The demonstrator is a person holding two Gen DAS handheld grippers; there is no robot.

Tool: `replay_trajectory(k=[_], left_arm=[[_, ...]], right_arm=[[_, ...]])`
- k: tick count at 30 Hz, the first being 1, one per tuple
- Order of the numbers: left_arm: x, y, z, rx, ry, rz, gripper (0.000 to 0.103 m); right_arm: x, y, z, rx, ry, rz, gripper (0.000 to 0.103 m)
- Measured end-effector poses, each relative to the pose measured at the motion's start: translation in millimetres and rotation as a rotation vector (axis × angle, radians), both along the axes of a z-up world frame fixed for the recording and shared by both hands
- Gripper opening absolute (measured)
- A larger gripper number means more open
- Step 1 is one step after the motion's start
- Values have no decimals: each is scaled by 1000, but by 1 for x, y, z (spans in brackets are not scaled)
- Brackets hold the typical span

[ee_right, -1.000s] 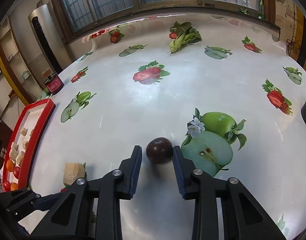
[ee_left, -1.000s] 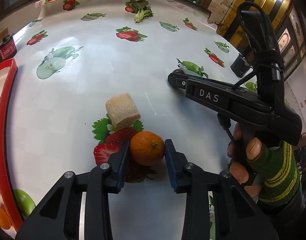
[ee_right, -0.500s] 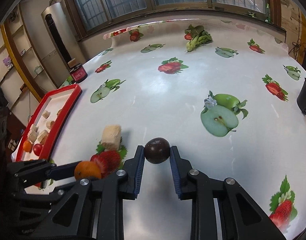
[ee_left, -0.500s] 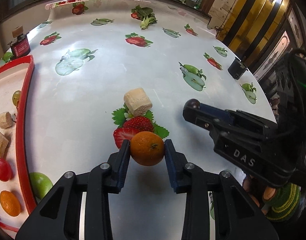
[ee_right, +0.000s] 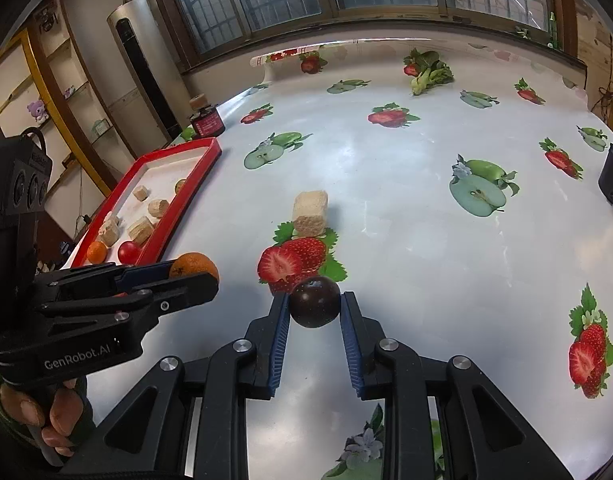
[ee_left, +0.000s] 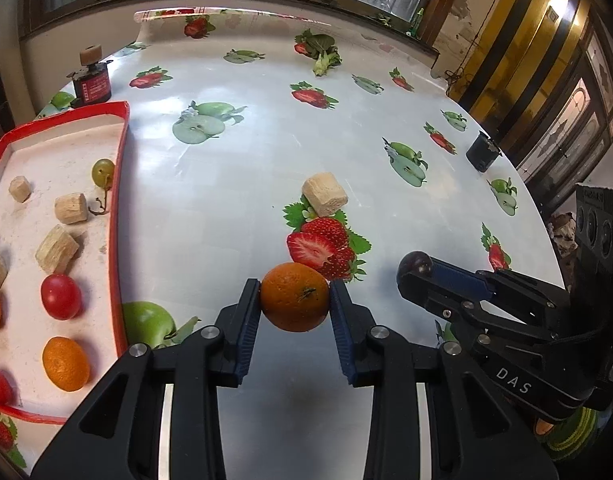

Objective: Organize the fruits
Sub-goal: 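Carry the orange and the dark plum over the red tray with both tools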

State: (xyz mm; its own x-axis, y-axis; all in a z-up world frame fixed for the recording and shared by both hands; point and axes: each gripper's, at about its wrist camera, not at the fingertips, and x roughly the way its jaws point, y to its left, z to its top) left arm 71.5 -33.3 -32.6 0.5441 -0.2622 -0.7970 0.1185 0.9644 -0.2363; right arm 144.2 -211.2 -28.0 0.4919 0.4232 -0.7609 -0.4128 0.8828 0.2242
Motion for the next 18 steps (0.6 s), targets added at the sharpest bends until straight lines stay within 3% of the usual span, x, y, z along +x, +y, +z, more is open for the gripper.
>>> replay_trajectory(k=[18], left_arm=[[-30,35,3,-31,-14,40,32]], right_arm=[[-32,39,8,-9,-7,72,27]])
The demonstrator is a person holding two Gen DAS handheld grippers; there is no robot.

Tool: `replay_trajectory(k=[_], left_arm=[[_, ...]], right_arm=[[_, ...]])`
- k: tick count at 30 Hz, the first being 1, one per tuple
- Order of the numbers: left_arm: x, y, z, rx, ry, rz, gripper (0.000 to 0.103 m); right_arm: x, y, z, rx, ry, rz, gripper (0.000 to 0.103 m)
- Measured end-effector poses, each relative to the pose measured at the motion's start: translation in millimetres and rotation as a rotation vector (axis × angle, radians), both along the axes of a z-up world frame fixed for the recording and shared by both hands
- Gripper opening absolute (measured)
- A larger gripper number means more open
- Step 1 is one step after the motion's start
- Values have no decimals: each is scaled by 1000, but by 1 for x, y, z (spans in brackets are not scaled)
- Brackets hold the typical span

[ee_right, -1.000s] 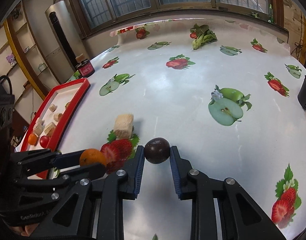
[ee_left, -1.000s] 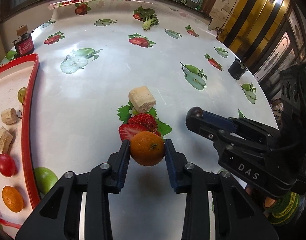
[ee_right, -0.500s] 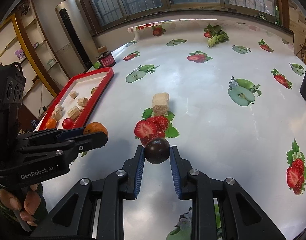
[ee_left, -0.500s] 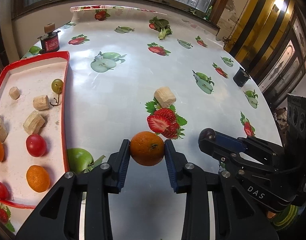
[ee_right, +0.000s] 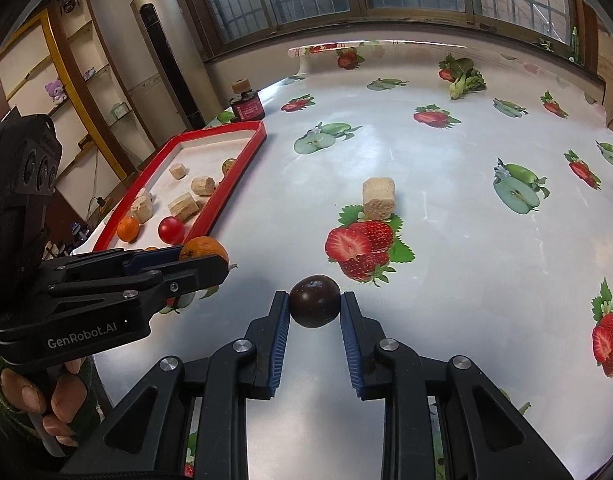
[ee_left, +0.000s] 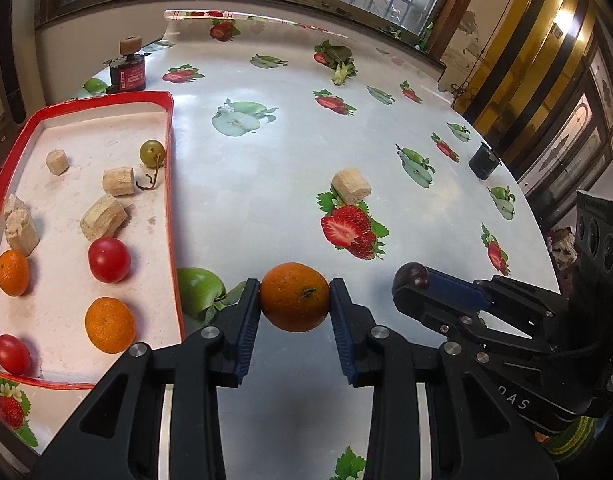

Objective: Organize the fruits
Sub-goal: 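Carry the orange and the dark plum over the red tray with both tools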

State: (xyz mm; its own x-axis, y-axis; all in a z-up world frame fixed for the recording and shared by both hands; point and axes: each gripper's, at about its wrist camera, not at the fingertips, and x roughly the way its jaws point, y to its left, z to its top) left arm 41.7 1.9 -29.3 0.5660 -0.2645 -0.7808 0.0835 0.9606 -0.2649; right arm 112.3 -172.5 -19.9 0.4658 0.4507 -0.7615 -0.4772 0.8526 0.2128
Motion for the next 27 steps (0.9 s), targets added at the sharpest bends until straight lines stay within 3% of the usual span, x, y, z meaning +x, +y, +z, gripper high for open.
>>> replay_trajectory(k=[27], left_arm=[[-18,74,3,-32,-10,125,32]], right_arm=[[-7,68,4,-20,-1,127,27]])
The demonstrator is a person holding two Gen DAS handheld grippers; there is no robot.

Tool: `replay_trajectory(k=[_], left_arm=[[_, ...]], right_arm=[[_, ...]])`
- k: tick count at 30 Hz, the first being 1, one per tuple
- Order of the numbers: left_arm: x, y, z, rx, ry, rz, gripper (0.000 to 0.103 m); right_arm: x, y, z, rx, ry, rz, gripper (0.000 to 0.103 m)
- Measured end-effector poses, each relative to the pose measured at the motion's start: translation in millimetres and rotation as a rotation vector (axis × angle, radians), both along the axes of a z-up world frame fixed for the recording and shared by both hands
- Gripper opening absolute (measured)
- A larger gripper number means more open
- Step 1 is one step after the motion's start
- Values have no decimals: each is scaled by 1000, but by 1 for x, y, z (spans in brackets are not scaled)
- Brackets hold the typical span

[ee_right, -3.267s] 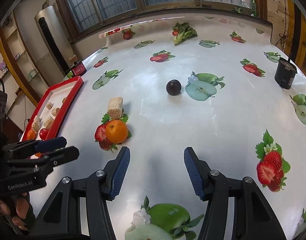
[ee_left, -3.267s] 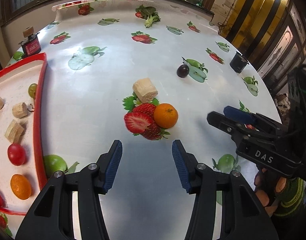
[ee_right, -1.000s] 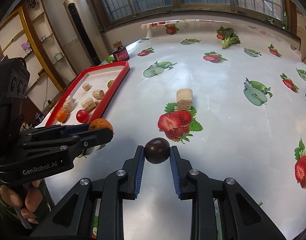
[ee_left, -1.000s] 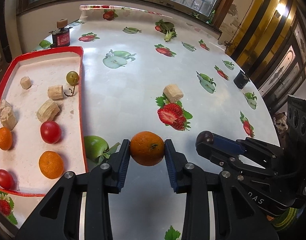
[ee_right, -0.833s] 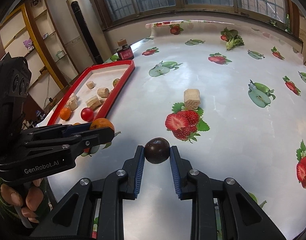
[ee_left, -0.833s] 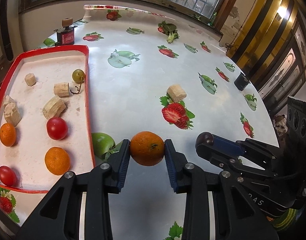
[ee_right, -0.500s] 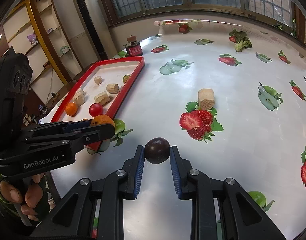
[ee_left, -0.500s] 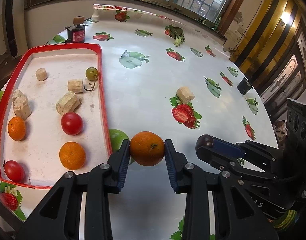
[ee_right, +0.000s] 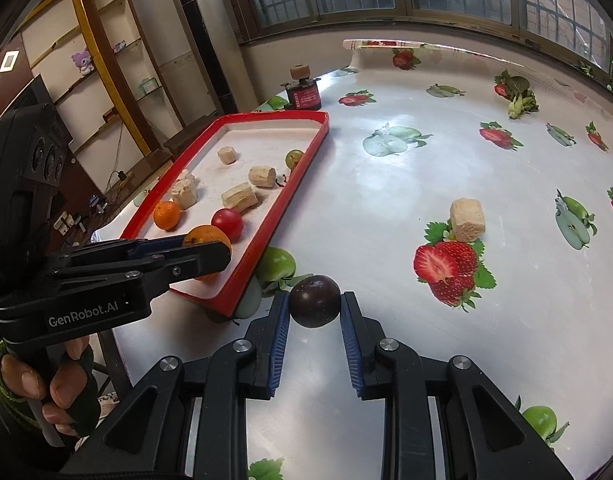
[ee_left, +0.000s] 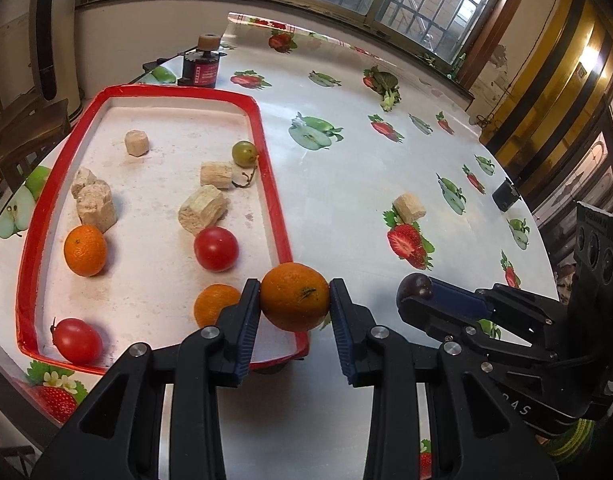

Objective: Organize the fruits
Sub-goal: 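Carry the orange and the dark plum over the red tray with both tools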

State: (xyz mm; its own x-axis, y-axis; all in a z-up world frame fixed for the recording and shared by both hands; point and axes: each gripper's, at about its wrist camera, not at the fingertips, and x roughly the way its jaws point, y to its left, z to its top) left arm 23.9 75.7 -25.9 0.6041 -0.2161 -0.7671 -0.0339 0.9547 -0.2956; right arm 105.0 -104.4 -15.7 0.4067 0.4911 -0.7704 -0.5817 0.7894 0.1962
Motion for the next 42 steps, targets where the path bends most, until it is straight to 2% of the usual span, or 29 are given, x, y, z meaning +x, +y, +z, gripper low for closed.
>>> replay_trajectory(k=[18,30,42], left_arm=[[-16,56,-1,-6,11,103,32],[3,81,18,25,-26,148,32],[25,105,24,44,-31,187,32]], right_arm=[[6,44,2,18,3,79,26],[24,80,13,56,5,119,27],[48,107,17,63,5,138,27]])
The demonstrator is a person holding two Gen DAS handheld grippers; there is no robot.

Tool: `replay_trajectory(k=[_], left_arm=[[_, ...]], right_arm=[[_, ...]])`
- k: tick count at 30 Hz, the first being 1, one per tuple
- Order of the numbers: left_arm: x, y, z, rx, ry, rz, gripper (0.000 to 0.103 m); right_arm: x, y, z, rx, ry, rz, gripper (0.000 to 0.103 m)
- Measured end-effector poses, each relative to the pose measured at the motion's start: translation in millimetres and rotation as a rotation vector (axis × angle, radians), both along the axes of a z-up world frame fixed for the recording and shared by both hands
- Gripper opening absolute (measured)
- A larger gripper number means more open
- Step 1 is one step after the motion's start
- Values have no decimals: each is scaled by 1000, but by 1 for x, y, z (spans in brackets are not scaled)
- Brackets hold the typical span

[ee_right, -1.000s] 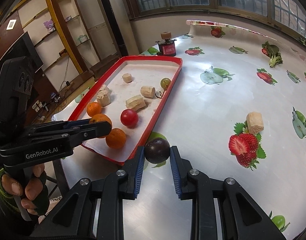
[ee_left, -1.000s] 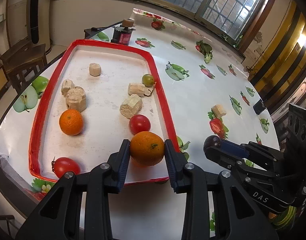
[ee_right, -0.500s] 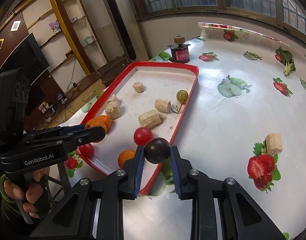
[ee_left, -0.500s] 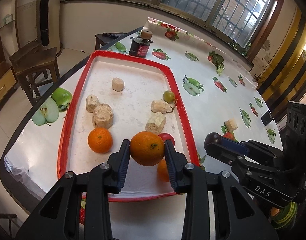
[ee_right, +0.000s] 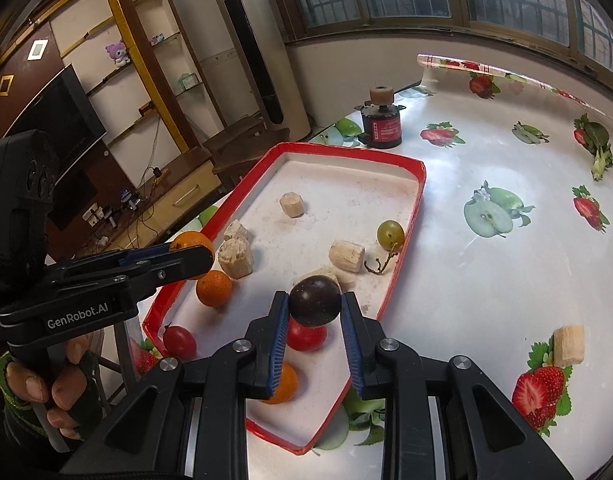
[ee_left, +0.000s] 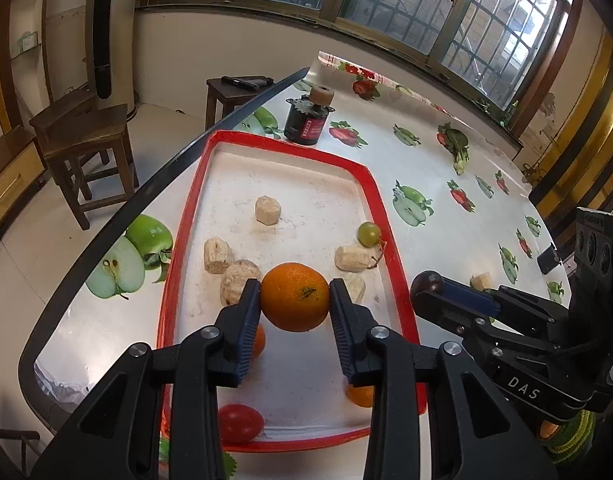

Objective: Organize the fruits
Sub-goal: 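Carry the orange and the dark plum over the red tray with both tools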

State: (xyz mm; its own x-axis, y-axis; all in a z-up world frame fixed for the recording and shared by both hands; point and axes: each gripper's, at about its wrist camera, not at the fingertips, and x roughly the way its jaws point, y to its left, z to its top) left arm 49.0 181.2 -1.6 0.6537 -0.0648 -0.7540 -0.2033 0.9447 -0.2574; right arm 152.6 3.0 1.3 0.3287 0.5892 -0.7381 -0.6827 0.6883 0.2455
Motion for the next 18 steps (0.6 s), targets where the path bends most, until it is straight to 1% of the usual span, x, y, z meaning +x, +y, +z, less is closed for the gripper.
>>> replay_trajectory(k=[5,10,18], left_arm=[[16,14,0,10,4,20,32],[38,32,-5,19,20,48,32],[70,48,-27,20,90,73,32]], right_arm=[[14,12,1,3,0,-3,27],[33,33,0,0,7,3,27],[65,64,-22,-33,38,1,28]])
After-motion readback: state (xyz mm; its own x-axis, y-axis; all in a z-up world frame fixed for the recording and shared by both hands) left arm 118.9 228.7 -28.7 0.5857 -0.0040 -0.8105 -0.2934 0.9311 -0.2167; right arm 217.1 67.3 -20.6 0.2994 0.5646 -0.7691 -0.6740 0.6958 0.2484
